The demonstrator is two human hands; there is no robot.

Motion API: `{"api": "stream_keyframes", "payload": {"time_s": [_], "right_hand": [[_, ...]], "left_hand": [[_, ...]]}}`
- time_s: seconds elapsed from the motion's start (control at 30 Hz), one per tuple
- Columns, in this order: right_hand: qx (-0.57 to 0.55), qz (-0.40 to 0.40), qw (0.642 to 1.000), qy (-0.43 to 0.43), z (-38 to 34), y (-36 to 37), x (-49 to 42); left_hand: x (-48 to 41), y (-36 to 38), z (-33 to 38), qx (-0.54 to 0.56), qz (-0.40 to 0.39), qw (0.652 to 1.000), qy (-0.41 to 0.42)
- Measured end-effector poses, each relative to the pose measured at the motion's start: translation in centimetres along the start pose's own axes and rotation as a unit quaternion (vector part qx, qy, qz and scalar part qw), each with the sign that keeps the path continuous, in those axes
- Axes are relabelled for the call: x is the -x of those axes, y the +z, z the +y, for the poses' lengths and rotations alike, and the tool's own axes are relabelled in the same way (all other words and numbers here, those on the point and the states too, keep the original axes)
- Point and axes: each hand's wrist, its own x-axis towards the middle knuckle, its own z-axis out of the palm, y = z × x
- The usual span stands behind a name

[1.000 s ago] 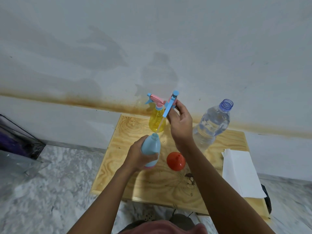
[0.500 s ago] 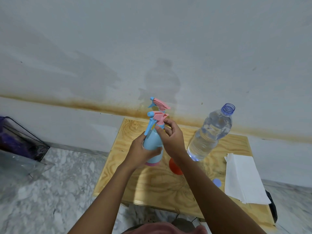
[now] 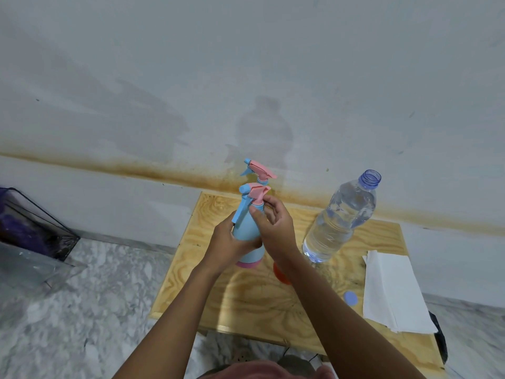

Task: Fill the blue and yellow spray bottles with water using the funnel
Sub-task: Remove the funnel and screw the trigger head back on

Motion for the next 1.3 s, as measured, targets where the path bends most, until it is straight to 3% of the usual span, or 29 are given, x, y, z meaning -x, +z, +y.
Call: {"api": "stream_keyframes", "payload": {"time_s": [0.23, 0.4, 0.6, 0.77, 0.97, 1.17, 1.3], "right_hand": [[0.086, -0.010, 0.995, -0.043, -0.5, 0.0, -0.4], [0.068, -0.063, 0.995, -0.029, -1.2, -1.3, -1.0], [0.078, -0.052, 0.995, -0.035, -1.5, -1.4, -0.9], [0.076, -0.097, 0.992, -0.020, -1.9, -2.0, -1.0], [0.064, -0.038, 0.997, -0.033, -1.8, -1.1, -0.5], [0.011, -0.060, 0.998, -0.025, -1.8, -1.1, -0.2], [0.030, -0.008, 0.999, -0.027, -1.3, -0.6, 0.0]], "left_hand": [[0.1, 0.1, 0.7, 0.020, -0.006, 0.999, 0.037], [0.1, -0.4, 0.7, 0.022, -0.008, 0.999, 0.046], [0.2, -0.6, 0.7, 0.001, -0.017, 0.998, 0.059], [0.2, -0.7, 1.0, -0.002, -0.011, 0.998, 0.063], [0.1, -0.5, 1.7, 0.005, -0.007, 0.997, 0.071], [0.0, -0.5, 1.9, 0.012, -0.005, 0.997, 0.073], [0.2, -0.4, 1.9, 0.030, -0.011, 0.997, 0.073]]}}
